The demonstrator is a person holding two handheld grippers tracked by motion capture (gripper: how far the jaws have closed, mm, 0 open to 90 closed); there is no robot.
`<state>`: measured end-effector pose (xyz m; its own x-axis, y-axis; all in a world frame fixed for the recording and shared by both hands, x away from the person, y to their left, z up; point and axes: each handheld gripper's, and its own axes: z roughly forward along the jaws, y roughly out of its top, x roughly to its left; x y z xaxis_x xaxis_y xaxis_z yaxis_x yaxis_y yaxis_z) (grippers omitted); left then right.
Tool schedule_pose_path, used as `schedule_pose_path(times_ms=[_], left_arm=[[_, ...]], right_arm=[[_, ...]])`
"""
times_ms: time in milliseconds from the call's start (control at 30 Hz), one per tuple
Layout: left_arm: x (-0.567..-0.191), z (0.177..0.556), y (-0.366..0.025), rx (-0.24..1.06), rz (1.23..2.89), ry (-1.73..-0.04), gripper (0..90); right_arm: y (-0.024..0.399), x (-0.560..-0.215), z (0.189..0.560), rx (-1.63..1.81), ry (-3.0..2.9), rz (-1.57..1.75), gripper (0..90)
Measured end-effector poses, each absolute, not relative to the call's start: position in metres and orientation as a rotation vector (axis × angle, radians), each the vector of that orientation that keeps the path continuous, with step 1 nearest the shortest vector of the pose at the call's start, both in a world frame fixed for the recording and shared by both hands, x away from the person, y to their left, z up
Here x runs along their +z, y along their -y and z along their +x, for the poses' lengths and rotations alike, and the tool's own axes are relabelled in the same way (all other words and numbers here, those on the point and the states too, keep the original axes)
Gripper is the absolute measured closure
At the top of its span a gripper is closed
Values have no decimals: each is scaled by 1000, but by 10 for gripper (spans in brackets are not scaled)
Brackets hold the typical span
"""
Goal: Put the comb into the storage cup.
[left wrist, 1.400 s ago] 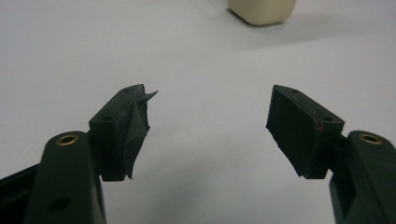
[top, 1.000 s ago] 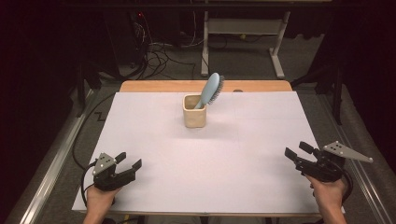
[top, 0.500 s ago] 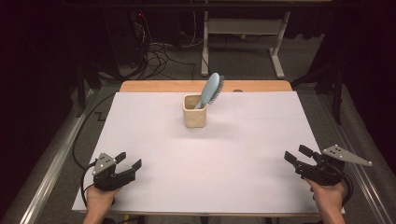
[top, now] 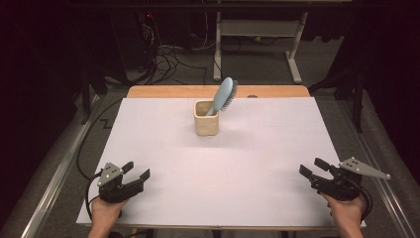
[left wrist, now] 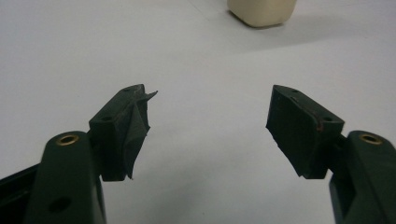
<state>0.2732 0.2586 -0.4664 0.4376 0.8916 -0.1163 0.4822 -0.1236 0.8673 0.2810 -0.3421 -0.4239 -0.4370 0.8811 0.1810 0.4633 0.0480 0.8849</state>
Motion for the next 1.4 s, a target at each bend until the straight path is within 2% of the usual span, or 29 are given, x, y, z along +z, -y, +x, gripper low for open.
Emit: schedule_pose_path(times_ms=[1400], left_arm=[[-465, 272, -259, 555, 1760, -1178, 302]], right_arm=[[332, -450, 276, 1338, -1975, 1351, 299]])
